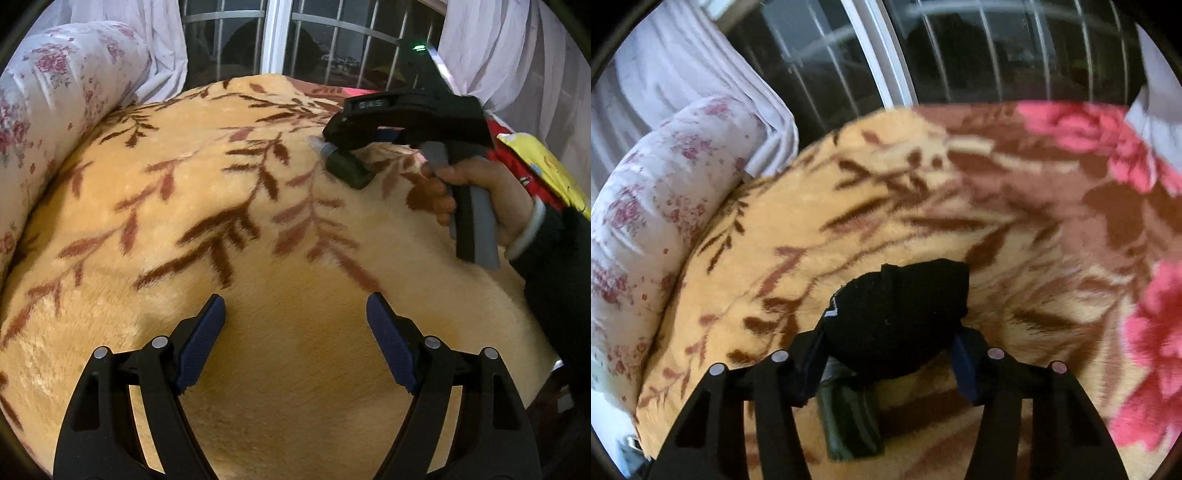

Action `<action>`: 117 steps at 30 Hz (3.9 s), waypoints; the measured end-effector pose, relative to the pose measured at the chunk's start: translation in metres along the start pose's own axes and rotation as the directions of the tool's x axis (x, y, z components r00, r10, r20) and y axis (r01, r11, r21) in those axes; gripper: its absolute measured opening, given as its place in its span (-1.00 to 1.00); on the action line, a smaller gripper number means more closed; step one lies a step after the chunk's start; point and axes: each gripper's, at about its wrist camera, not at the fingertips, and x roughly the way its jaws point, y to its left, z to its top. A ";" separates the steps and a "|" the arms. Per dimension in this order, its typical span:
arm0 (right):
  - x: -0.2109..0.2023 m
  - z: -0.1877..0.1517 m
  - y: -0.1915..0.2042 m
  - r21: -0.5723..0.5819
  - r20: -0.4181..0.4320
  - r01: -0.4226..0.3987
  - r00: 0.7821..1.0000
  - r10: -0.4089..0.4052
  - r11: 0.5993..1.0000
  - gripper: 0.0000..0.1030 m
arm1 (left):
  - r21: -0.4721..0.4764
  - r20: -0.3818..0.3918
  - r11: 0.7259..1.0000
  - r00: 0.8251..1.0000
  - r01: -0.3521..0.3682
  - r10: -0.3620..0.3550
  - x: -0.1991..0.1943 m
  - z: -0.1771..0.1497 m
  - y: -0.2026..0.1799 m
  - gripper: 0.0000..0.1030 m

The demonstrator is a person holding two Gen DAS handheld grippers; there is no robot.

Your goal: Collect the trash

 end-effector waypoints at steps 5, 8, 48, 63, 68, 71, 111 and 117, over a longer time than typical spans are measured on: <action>-0.085 -0.026 -0.013 0.028 0.151 0.013 0.988 -0.017 1.000 0.11 | -0.028 -0.031 0.999 0.999 0.028 -0.029 0.017 0.041 -0.014 0.50; -0.131 -0.054 -0.030 0.050 0.200 0.022 0.979 -0.031 0.999 0.12 | -0.064 -0.036 0.998 0.999 0.018 -0.020 0.040 0.073 -0.027 0.50; -0.227 -0.162 -0.043 0.159 0.217 -0.024 0.976 -0.011 0.987 0.15 | -0.024 0.019 0.974 0.974 -0.226 0.226 0.062 0.098 -0.074 -0.23; -0.268 -0.255 0.053 -0.015 0.114 -0.103 0.988 0.104 0.995 0.15 | 0.176 0.052 0.978 0.994 -0.107 0.099 -0.098 -0.089 -0.070 -0.23; -0.262 -0.301 0.072 -0.043 0.005 -0.134 0.991 0.134 0.990 0.15 | 0.176 -0.031 0.983 0.998 -0.049 0.055 -0.097 -0.146 -0.064 -0.23; -0.245 -0.329 0.074 -0.018 -0.086 -0.130 0.988 0.128 0.991 0.15 | 0.157 -0.095 0.987 0.995 -0.025 0.040 -0.081 -0.168 -0.058 -0.23; -0.224 -0.382 0.065 0.069 -0.202 0.023 0.979 -0.008 0.997 0.73 | 0.051 -0.273 0.998 0.960 -0.047 0.059 -0.035 -0.213 -0.031 0.38; -0.260 -0.356 0.070 0.120 -0.014 0.091 0.996 -0.090 0.989 0.90 | 0.070 -0.125 0.994 0.987 -0.088 0.097 -0.068 -0.195 -0.031 0.40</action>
